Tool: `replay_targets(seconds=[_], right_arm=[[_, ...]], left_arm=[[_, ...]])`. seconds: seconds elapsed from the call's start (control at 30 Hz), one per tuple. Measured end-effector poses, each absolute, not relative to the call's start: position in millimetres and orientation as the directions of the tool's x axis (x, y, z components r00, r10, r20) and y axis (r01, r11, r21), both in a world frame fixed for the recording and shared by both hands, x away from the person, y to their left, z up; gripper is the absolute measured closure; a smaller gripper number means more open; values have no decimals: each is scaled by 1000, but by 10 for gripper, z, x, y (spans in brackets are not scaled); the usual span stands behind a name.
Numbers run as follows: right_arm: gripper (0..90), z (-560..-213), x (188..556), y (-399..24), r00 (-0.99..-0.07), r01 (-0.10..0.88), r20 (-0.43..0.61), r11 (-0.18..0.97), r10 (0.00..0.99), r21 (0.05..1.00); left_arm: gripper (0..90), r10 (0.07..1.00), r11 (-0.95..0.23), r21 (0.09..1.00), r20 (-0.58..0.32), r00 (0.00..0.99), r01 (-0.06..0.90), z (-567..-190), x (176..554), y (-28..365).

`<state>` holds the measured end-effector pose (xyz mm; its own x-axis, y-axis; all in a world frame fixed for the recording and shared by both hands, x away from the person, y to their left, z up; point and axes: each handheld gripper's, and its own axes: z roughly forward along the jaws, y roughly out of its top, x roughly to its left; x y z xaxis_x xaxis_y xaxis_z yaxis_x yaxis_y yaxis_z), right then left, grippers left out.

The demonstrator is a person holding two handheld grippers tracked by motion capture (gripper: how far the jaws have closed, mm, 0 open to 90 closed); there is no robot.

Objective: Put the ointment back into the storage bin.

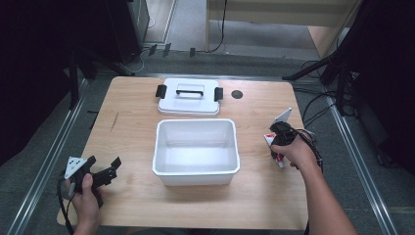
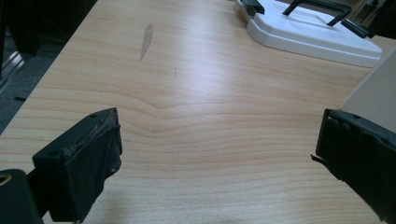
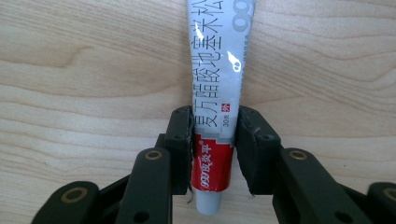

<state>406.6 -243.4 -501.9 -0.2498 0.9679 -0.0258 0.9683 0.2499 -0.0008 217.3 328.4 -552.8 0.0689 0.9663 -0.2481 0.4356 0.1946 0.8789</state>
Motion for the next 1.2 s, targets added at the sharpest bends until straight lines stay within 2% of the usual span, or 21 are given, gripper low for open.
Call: replay_targets(seconds=[0.4, 0.7, 1.2], right_arm=[[724, -5033, 4046, -2439, -263, 965, -17, 263, 965, 9], [730, -5022, 4057, -2426, -326, 945, -21, 325, 945, -15], [730, -4555, 4034, -2249, -407, 912, 11, 406, 913, 61]], left_arm=[[8, 966, 194, 878, -248, 71, 437, -5528, 2175, 3285], [8, 965, 195, 878, -250, 72, 437, -5528, 2175, 3286], [8, 965, 196, 877, -253, 74, 439, -5528, 2176, 3291]])
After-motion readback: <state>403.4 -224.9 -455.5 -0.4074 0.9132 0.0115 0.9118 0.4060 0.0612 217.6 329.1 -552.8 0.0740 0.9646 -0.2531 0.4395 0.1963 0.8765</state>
